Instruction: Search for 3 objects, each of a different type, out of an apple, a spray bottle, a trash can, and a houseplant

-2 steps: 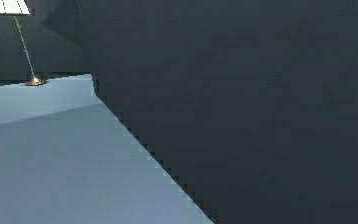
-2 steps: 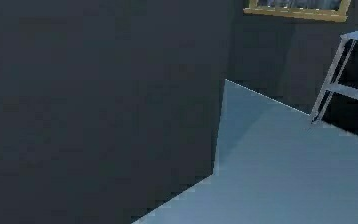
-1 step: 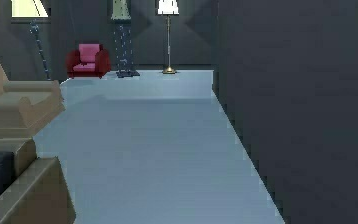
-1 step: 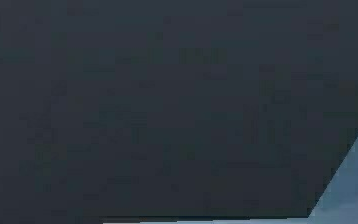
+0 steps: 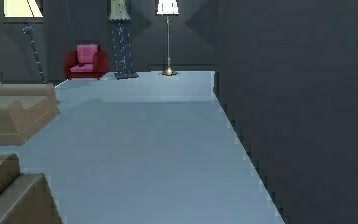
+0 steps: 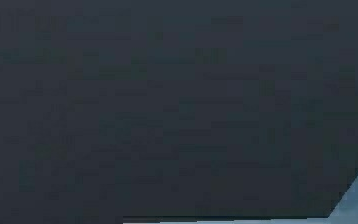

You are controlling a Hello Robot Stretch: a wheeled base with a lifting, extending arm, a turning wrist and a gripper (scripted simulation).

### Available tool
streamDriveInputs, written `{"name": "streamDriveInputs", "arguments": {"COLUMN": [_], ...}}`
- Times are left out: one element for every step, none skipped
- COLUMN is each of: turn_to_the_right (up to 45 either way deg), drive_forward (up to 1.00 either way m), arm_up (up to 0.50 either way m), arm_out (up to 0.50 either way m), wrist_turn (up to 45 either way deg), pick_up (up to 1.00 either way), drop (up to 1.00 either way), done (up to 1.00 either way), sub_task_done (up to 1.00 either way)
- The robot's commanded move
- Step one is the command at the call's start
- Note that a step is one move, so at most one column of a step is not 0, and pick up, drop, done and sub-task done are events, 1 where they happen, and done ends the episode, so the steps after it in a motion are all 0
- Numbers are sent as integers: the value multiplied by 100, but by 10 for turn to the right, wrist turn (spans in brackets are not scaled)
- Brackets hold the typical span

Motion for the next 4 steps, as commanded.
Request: {"name": "streamDriveInputs", "arguments": {"turn_to_the_right": [30, 0, 0, 0], "drive_forward": [0, 100, 100, 100], "arm_up": [0, 0, 0, 0], "arm_out": [0, 0, 0, 0], "wrist_turn": [0, 0, 0, 0], "pick_up": [0, 0, 0, 0], "drop": [0, 0, 0, 0], "done": [0, 0, 0, 0], "sub_task_done": [0, 0, 0, 0]}}
